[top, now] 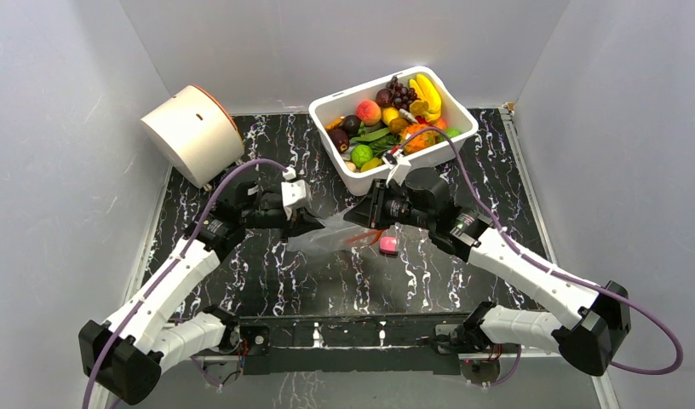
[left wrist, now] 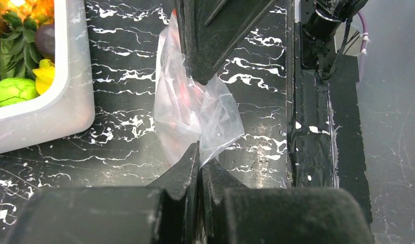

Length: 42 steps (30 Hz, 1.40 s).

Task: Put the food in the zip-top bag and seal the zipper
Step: Open the zipper of the food storage bag.

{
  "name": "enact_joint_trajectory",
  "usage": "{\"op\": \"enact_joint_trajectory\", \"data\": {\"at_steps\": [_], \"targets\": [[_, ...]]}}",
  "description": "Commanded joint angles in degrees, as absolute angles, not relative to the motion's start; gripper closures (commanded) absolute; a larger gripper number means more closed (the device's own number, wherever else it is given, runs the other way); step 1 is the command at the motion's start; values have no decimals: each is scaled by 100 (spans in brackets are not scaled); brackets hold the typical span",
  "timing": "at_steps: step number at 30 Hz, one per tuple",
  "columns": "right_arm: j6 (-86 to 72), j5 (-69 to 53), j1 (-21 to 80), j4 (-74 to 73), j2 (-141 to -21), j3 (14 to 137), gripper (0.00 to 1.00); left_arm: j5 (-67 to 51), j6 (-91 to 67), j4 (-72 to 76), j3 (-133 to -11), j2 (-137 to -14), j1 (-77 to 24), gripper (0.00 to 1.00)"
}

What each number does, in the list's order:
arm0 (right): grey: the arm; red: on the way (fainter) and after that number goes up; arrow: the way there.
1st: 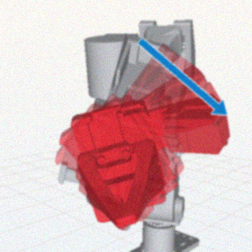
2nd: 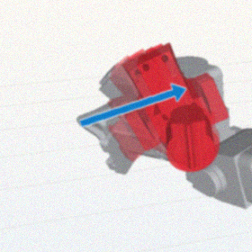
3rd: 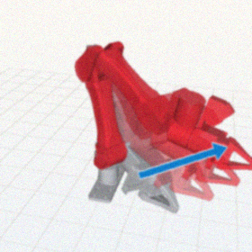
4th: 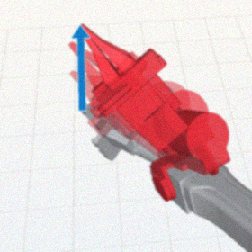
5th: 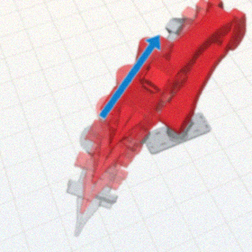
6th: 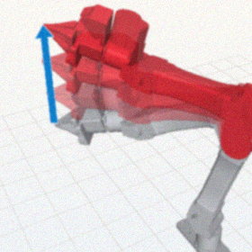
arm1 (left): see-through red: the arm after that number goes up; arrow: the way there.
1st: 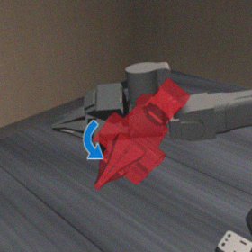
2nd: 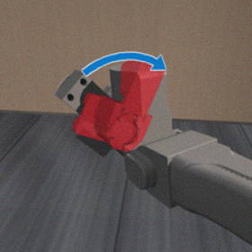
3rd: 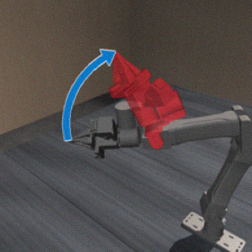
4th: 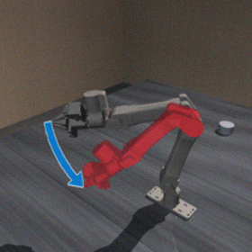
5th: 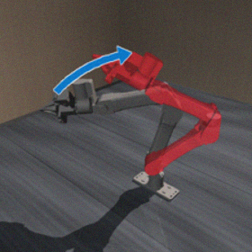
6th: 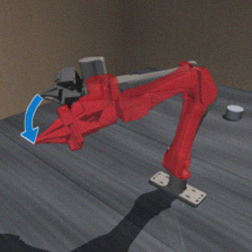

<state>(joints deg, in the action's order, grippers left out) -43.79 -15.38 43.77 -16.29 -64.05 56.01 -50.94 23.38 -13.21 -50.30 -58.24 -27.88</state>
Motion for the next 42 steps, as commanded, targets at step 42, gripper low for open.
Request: {"op": "enact_joint_trajectory", "data": {"at_steps": [42], "targets": [[-3434, 270, 4388, 1362, -3536, 2810, 62, -3547, -2148, -1889, -6902, -4982, -2812, 100]]}}
